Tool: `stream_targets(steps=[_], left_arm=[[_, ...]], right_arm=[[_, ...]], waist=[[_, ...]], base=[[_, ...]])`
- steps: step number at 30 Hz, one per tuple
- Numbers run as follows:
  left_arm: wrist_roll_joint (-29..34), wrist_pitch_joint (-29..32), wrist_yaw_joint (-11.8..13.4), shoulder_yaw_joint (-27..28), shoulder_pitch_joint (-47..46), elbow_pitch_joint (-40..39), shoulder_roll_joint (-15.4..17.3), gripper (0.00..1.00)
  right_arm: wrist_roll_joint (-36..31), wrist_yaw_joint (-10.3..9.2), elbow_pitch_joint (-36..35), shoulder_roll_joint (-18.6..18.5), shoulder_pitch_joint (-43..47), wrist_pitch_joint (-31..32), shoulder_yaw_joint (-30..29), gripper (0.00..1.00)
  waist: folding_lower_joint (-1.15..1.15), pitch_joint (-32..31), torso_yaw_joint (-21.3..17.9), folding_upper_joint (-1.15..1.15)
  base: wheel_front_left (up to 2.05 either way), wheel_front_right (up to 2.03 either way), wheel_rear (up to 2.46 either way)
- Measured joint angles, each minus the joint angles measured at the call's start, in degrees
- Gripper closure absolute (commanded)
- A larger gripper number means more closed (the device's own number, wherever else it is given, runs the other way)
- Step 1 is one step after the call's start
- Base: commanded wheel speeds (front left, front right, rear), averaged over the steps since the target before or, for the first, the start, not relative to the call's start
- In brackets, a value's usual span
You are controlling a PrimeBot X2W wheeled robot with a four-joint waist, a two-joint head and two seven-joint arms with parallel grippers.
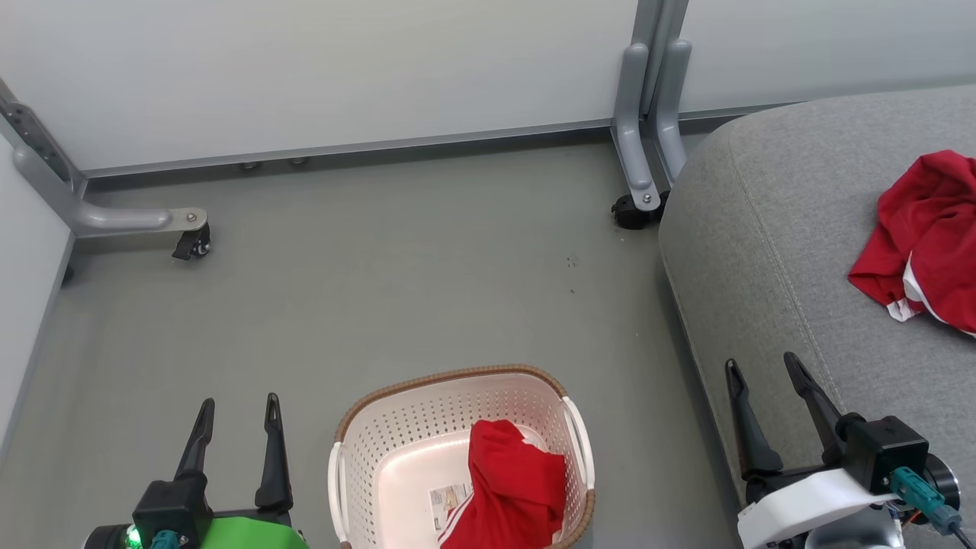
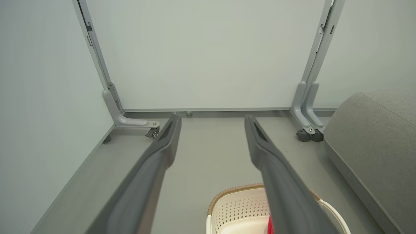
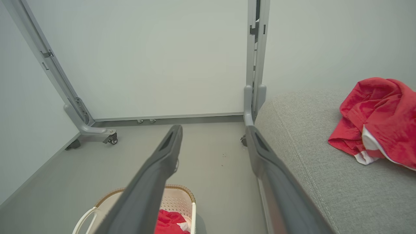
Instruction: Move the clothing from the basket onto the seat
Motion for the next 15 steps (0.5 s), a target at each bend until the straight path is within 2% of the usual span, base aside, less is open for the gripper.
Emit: stream_targets(steps=[15], left_arm=[[1.5,0.0,-1.0,0.9,-0.2,0.6,-0.9,0.00]], right_arm=[[0.4,0.00,0.0,0.0,-0.3,-0.2,0.1,0.00]], waist=[[0.00,0.9,0.5,0.00]], base=[[0.00,0.00,0.00]])
